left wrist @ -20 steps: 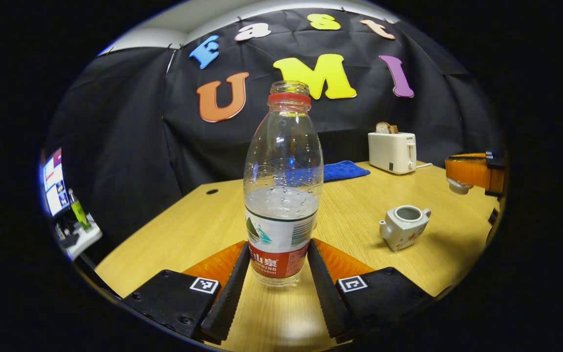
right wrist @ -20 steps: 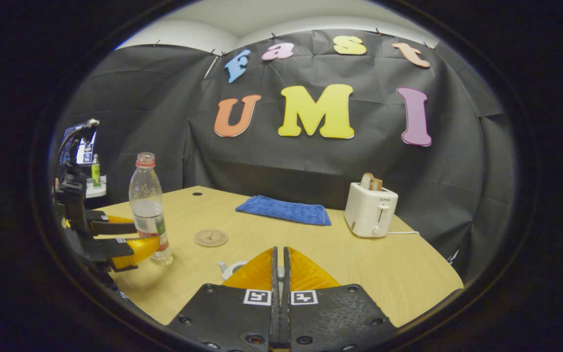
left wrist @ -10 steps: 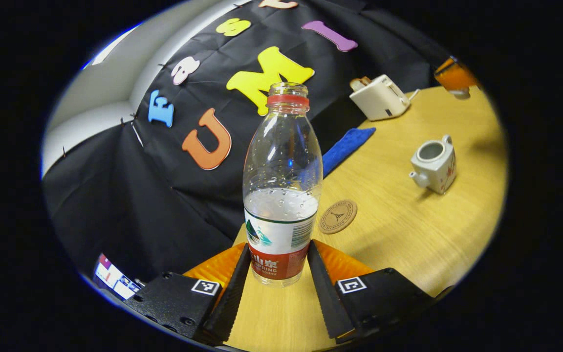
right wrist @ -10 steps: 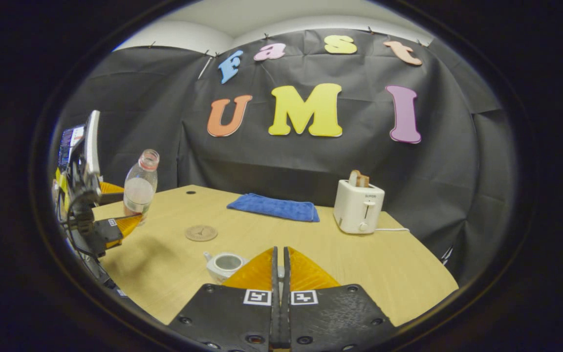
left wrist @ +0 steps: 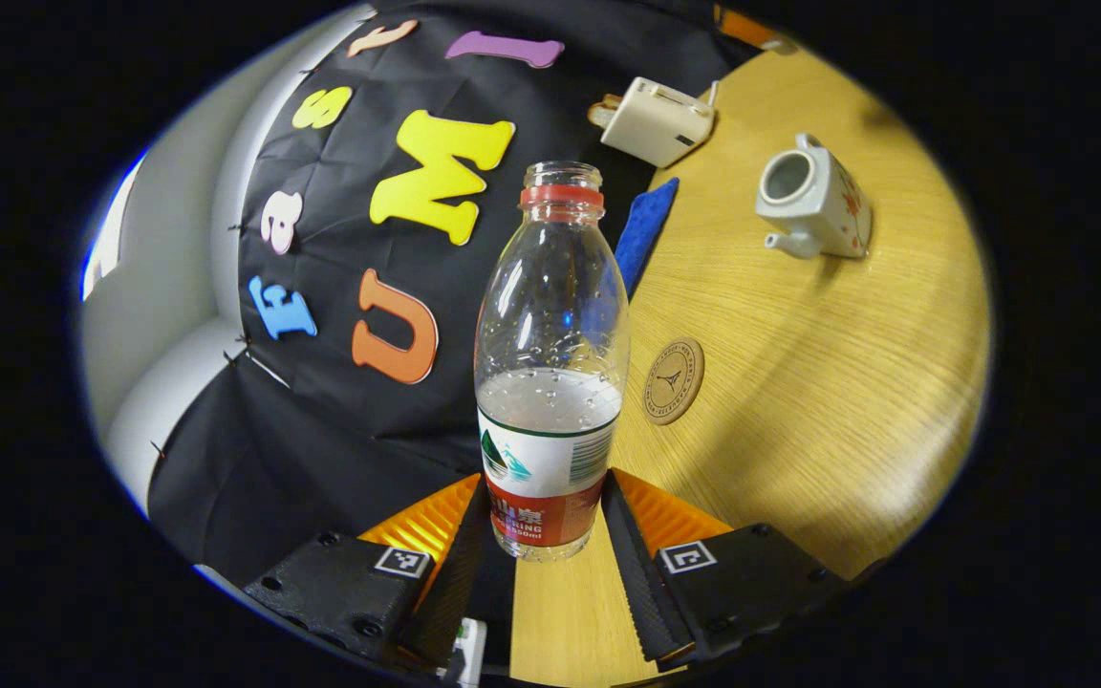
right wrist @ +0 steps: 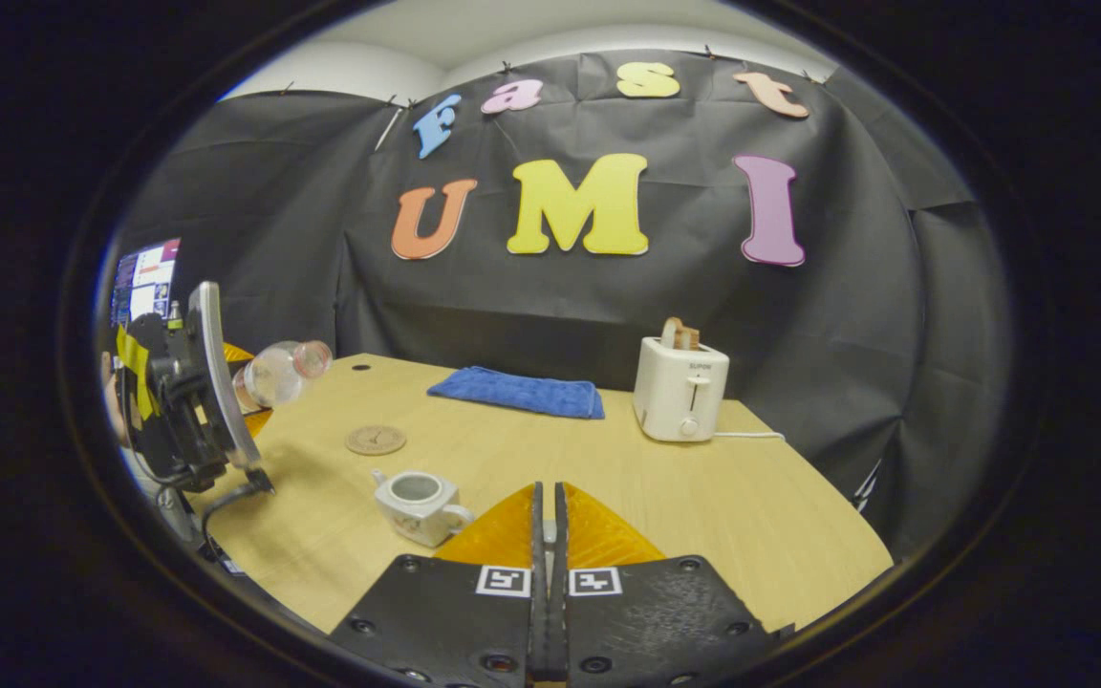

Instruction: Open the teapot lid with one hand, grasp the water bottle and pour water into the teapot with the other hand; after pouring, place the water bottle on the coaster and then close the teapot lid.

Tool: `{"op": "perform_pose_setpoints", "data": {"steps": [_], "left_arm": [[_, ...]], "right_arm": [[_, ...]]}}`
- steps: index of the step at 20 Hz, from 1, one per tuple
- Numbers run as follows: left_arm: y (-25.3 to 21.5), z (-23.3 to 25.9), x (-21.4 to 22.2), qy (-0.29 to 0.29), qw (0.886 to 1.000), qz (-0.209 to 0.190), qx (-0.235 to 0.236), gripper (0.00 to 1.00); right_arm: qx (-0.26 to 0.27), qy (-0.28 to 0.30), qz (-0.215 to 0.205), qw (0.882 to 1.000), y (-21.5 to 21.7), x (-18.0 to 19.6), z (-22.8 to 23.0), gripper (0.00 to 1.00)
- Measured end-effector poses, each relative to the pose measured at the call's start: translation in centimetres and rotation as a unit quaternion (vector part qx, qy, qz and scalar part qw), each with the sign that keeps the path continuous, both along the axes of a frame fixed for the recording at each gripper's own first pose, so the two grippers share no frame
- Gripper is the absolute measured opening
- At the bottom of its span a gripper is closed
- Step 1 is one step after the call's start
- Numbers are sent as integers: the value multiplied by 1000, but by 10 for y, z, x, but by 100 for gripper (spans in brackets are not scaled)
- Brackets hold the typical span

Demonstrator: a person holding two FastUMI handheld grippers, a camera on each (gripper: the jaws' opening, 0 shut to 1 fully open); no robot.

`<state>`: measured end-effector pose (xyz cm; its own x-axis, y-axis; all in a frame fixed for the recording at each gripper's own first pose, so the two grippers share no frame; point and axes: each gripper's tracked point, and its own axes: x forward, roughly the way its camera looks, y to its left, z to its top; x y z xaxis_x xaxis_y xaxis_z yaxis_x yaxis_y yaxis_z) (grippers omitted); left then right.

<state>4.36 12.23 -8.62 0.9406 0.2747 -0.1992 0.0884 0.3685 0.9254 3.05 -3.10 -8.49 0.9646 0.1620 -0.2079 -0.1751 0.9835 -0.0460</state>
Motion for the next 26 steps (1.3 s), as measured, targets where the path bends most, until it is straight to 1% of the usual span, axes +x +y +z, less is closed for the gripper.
{"op": "perform_pose_setpoints", "data": {"steps": [1, 2, 4, 7, 11, 16, 17, 18, 19, 20, 26], "left_arm": [[-2, -2, 2, 7, 1000, -5, 19, 76], [-5, -4, 0, 11, 999, -9, 37, 72], [-8, -1, 1, 14, 998, -16, 65, 72], [-14, 1, 6, 14, 996, -20, 88, 71], [-23, 10, 10, 8, 991, -30, 132, 71], [-35, 12, 14, 9, 985, -42, 167, 71], [-38, 11, 13, 8, 984, -44, 174, 75], [-41, 10, 11, 8, 983, -45, 178, 71], [-42, 9, 12, 10, 982, -45, 181, 75], [-43, 8, 12, 12, 982, -45, 185, 71], [-45, 9, 23, 19, 976, -48, 209, 71]], "right_arm": [[-4, -3, -3, 1000, -4, -1, 0, 0], [-5, -5, -4, 1000, -6, -2, 0, 0], [0, -1, -3, 1000, -9, -3, -3, 0], [7, 5, -6, 1000, -16, -5, -8, 0], [9, 5, -9, 1000, -23, -8, -9, 0], [13, 7, -8, 1000, -28, -10, -12, 0], [12, 8, -7, 1000, -29, -11, -14, 0], [12, 8, -7, 1000, -30, -12, -14, 0], [12, 8, -6, 1000, -30, -12, -14, 0], [14, 8, -7, 1000, -32, -13, -14, 0], [17, 8, -13, 1000, -42, -16, -17, 0]]}}
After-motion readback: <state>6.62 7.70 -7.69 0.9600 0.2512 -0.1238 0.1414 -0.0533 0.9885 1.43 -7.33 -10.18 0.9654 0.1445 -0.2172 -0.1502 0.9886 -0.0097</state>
